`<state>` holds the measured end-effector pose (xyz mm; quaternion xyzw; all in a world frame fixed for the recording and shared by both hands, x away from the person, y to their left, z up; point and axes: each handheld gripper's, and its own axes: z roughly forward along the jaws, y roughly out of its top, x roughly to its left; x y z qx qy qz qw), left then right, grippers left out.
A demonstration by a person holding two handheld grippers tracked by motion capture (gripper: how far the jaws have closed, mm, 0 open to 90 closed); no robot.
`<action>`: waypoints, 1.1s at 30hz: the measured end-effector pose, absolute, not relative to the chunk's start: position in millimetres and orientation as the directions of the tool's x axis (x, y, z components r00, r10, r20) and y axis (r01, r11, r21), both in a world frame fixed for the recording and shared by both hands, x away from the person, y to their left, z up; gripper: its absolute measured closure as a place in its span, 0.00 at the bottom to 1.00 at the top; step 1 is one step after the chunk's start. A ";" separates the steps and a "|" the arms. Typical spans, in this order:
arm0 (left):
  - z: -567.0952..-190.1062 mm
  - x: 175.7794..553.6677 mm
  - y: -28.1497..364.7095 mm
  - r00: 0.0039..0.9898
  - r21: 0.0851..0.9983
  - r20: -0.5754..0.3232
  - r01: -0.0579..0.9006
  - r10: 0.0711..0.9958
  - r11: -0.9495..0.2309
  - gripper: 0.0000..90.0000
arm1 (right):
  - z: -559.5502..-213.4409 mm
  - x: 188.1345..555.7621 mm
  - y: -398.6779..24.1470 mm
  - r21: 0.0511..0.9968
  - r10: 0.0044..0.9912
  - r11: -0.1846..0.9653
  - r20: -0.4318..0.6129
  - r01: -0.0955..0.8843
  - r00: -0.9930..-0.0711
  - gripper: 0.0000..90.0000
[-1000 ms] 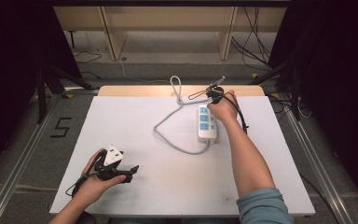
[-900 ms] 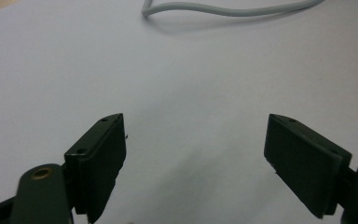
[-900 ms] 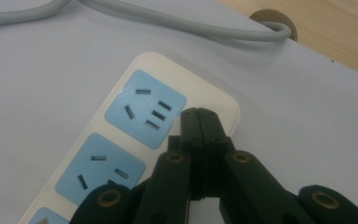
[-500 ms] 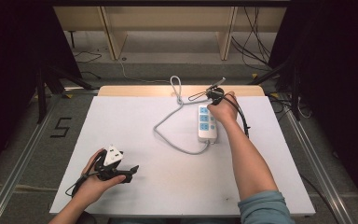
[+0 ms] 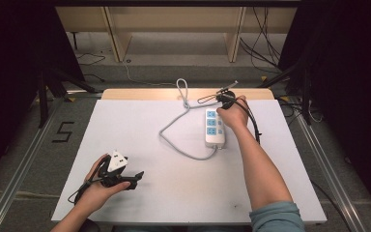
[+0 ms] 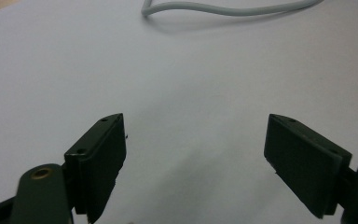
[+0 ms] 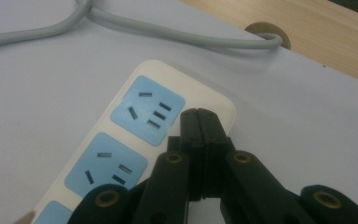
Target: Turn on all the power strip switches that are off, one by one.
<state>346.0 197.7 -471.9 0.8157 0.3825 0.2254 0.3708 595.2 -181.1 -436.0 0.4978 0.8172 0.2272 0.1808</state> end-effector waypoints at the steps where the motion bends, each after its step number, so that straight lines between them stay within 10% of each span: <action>1: -471.8 345.9 197.6 0.606 0.778 0.084 0.456 0.791 -0.432 0.23 | -434.9 594.6 -181.0 0.552 0.896 0.401 -0.069 0.731 -0.439 1.00; 33: -471.8 345.5 196.6 0.603 0.776 0.088 0.458 0.793 -0.434 0.23 | -420.1 557.2 -199.1 0.588 0.861 0.443 -0.069 0.676 -0.504 0.90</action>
